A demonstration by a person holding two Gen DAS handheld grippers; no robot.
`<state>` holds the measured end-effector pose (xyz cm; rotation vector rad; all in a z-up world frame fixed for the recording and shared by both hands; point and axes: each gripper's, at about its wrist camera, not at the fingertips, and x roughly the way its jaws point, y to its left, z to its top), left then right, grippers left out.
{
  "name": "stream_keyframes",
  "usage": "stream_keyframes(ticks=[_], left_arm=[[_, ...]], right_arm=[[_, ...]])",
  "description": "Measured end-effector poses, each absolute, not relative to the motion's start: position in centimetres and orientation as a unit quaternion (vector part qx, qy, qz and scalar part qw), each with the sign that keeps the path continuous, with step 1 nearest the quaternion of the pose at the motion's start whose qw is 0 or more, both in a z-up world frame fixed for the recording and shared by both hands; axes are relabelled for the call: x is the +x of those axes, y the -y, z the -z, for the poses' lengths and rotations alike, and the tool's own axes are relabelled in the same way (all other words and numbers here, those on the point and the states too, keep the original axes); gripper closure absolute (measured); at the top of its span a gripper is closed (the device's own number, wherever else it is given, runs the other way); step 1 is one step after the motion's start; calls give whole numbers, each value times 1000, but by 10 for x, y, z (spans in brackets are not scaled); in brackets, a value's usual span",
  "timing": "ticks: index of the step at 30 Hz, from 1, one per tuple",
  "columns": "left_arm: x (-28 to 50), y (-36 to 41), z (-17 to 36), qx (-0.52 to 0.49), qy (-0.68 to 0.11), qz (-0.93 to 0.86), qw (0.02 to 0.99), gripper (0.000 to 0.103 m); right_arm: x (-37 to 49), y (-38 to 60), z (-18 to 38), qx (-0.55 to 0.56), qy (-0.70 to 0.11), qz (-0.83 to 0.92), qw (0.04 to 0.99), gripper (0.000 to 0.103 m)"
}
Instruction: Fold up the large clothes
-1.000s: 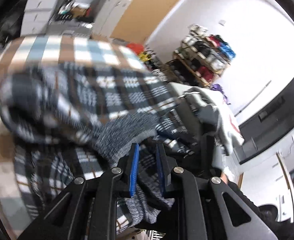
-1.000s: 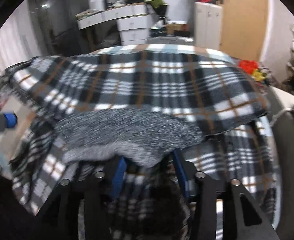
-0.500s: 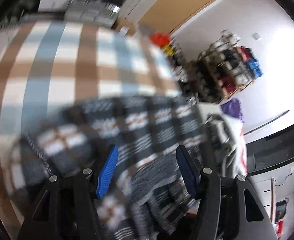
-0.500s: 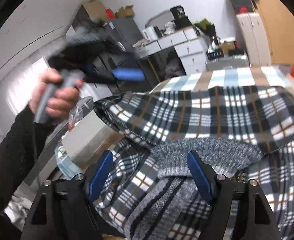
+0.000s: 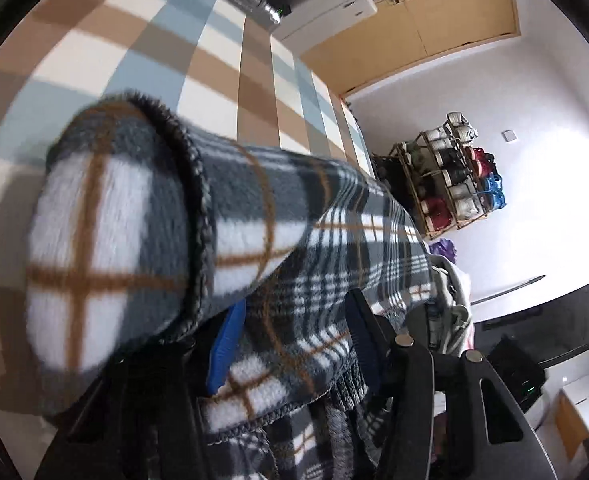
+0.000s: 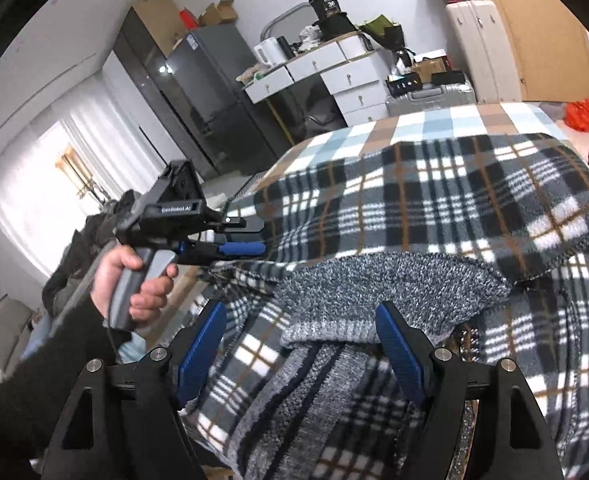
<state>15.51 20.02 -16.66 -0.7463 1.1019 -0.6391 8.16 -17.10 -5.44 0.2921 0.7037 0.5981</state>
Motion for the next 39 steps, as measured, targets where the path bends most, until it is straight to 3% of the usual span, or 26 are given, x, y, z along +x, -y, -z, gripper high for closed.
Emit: stream_keyframes(ticks=[2,5,10,15,21,25,29,35,39], left_arm=[[159,-199,165,-329,-505,295,742,57],[170,-200,172,-333,-506,299,737,57],[182,-206,178,-355,-511,308,720,57],[183,-203,171,-321,-519,308,730,57],[177,-203,161,-329,-518,309,726,57],[161,-204,126,-323,-464,359,742,57],[158,-221,104,-364,-387,348,772,41],[172,-219,130,-305,-434,246,811,40],[177,-217,135,-277,-433,237,824,41]], right_arm=[[95,178,40,145,-331,-284,888,23],[136,187,21,108,-340,-204,912,9],[226,203,28,55,-423,-108,898,10],[269,204,100,-70,-567,-4,821,17],[265,208,96,-78,-565,2,821,15],[262,187,56,-74,-534,-29,842,14],[274,159,34,-62,-532,-59,843,13],[315,146,66,-104,-575,19,811,10],[333,170,95,-60,-603,19,795,0]])
